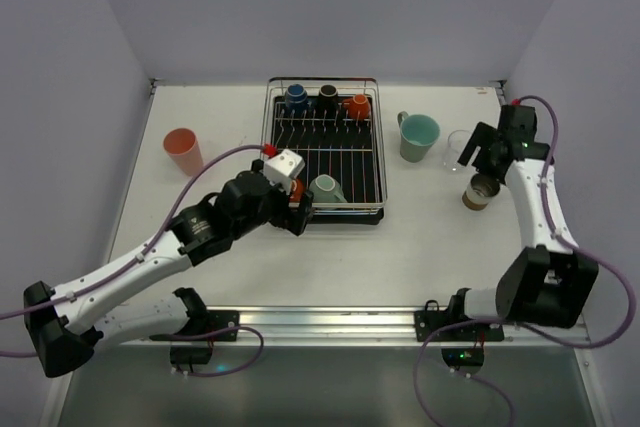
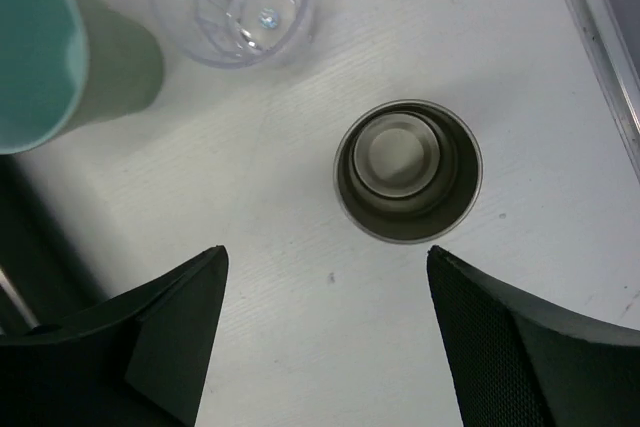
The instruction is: Unload the cups from the dish rack
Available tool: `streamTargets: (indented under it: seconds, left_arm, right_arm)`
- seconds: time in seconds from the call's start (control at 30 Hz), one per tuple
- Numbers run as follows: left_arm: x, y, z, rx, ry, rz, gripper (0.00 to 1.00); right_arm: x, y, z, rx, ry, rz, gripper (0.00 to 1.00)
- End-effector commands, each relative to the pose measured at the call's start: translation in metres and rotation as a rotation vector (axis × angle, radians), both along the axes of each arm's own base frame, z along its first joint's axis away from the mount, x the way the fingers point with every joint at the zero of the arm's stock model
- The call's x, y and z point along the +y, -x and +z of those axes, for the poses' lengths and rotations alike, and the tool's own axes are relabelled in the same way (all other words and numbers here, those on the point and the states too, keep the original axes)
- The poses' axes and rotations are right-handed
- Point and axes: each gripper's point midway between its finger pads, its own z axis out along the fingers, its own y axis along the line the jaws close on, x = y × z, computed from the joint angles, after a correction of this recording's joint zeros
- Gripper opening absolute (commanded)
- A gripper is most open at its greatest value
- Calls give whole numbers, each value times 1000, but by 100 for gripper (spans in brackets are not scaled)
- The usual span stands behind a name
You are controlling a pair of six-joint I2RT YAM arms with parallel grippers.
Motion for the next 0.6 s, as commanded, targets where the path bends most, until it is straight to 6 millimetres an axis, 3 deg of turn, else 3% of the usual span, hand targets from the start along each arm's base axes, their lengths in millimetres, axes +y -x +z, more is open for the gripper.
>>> streamTargets:
  seconds: [0.0,0.03,0.07,0.1,0.13,0.17,0.2,0.37,0.57]
  left_arm:
    - [-17,-9,31,-4,55,8,100]
    - [-19,-13,31,1,52,25,100]
    - [-21,-17,32,6,55,43,100]
    - [-27,-26,33,22,62,76,100]
    - [-31,-30,31,31,65,94,100]
    - [-36,-35,32,32,76,111,100]
    - [-40,-47,27,52,72,168,100]
    - [-55,-71,4,157,69,339,100]
    - [-77,-90,-32,271,60,493,100]
  right_arm:
    - [18,6,53,-229,-42,13,84]
    - [25,14,50,-251,-58,26,86]
    - [36,17,75,-365,-78,64,86]
    - [46,20,82,-411,-106,79,86]
    - [58,27,76,-427,-138,118,87]
    - [69,31,94,-508,-153,158,89]
    - [87,35,98,-524,-200,209,89]
    - [148,59,98,-540,-284,422,90]
    - [185,84,99,-591,-404,574,90]
